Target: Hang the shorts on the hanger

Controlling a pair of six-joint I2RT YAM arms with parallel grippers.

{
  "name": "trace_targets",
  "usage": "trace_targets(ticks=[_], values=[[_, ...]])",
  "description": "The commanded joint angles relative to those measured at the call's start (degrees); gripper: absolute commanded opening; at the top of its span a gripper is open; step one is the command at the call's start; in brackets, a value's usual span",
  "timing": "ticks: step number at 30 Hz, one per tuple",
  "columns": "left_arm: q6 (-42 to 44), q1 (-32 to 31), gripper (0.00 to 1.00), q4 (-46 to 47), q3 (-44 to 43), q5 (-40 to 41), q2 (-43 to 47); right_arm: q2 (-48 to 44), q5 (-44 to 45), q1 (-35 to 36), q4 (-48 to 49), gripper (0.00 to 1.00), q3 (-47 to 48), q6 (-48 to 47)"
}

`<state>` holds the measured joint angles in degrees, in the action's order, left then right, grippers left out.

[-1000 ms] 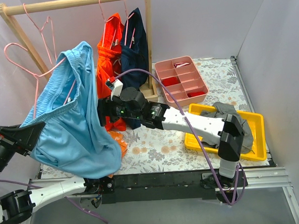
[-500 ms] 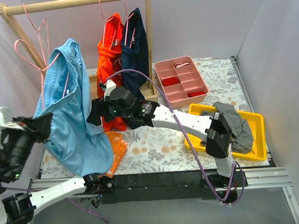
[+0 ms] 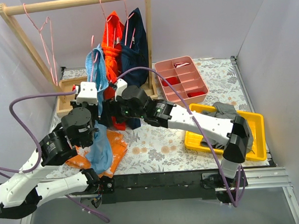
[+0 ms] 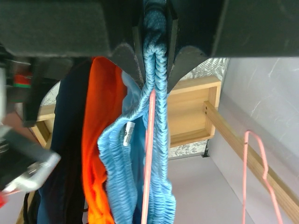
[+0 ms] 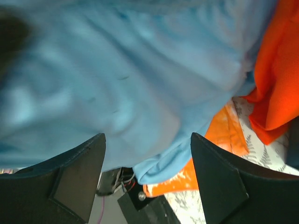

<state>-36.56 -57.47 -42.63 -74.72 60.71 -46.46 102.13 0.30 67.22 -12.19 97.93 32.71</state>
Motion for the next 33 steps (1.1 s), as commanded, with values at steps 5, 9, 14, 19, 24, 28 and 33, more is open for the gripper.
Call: trace_targets(ticks=[5,9,14,19,24,28,33], values=[[9.4,0.5,0.0,21.7,6.3,1.7,0.8,-9.0,2.1,0.3,-1.4,0.8,-4.9,-1.9],[9.4,4.6,0.0,28.7,9.1,-1.1,0.9,-11.9,2.7,0.3,-2.4,0.8,-7.4,-2.2],[3.3,18.8,0.0,26.9,9.5,-11.8,-1.8,-14.7,2.8,0.3,-3.4,0.8,-9.5,-2.1],[-2.8,35.2,0.0,27.3,9.3,-29.2,-6.0,-18.0,3.5,0.3,-4.6,0.8,-12.1,-2.0],[-4.8,43.6,0.0,32.1,7.8,-36.9,-7.4,-19.9,3.9,0.3,-5.6,0.8,-12.8,-2.1],[-4.1,48.1,0.0,32.4,3.8,-41.5,-10.7,-20.3,3.8,0.3,-5.6,0.8,-12.9,-2.3],[-3.3,51.1,0.0,31.3,-0.3,-45.8,-13.2,-20.4,3.4,0.3,-6.0,0.8,-12.1,-2.5]])
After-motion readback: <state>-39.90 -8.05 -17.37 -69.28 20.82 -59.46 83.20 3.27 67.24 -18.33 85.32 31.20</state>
